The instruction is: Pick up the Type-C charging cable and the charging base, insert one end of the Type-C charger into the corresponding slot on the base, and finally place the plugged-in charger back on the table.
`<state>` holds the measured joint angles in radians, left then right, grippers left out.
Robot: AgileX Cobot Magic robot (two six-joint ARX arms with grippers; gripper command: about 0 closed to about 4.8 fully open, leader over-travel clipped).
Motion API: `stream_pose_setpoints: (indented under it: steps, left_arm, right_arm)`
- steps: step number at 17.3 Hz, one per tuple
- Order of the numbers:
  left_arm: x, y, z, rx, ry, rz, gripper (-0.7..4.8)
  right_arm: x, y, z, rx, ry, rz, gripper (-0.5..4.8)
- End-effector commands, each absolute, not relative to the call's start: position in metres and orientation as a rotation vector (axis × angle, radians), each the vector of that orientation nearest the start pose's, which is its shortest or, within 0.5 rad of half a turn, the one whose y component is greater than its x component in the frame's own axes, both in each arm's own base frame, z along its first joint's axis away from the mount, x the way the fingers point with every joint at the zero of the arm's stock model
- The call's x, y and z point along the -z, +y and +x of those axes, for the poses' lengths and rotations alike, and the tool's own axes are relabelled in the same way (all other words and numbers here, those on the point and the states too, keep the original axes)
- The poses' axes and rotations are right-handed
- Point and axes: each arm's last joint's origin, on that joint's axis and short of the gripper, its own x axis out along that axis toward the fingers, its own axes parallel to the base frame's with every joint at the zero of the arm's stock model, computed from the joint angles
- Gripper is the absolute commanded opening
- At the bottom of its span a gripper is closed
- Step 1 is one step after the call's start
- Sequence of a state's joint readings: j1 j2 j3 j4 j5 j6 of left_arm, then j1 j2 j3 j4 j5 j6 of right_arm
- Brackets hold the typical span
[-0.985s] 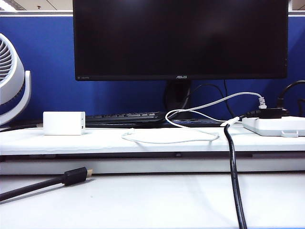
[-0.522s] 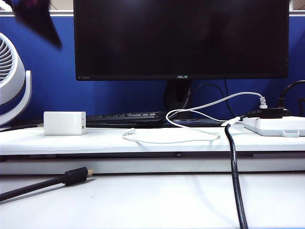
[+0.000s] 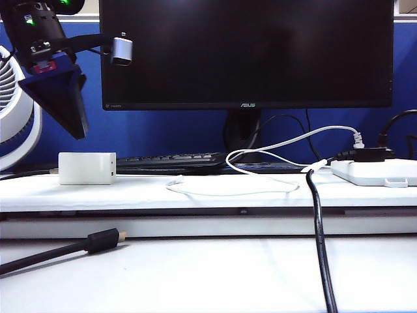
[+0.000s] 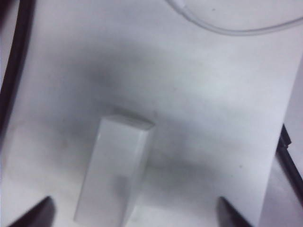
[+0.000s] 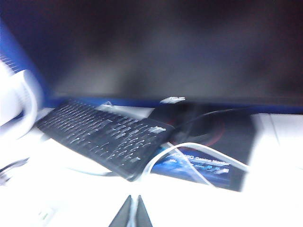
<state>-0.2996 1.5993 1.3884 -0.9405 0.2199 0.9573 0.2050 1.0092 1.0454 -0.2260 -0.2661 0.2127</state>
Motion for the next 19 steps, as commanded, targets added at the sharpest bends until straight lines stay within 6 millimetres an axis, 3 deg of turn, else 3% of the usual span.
stream_pose_setpoints:
  steps: [1, 5, 14, 16, 18, 19]
  left_arm:
    - [-0.291, -0.101, 0.305, 1.008, 0.773, 0.938, 4.79]
    - [-0.288, -0.104, 0.312, 0.998, 0.722, 0.955, 4.79]
    - [-0.25, -0.109, 0.328, 1.07, 0.856, 0.911, 4.79]
    - [-0.246, -0.11, 0.33, 1.074, 0.873, 0.911, 4.56]
    - [-0.246, -0.11, 0.33, 1.062, 0.871, 0.921, 3.92]
    - [-0.246, -0.109, 0.331, 1.053, 0.875, 0.93, 3.92]
  right_arm:
    - [-0.381, 0.051, 0.21, -0.449, 0.221, 0.214, -0.02]
    - [-0.381, 0.052, 0.21, -0.453, 0.222, 0.214, -0.02]
    - [-0.381, 0.052, 0.21, -0.453, 0.224, 0.213, -0.01]
    - [-0.38, 0.052, 0.21, -0.452, 0.225, 0.213, -0.02]
    - [-0.38, 0.052, 0.21, -0.452, 0.225, 0.213, -0.02]
    - [-0.38, 0.052, 0.21, -0.452, 0.225, 0.213, -0.01]
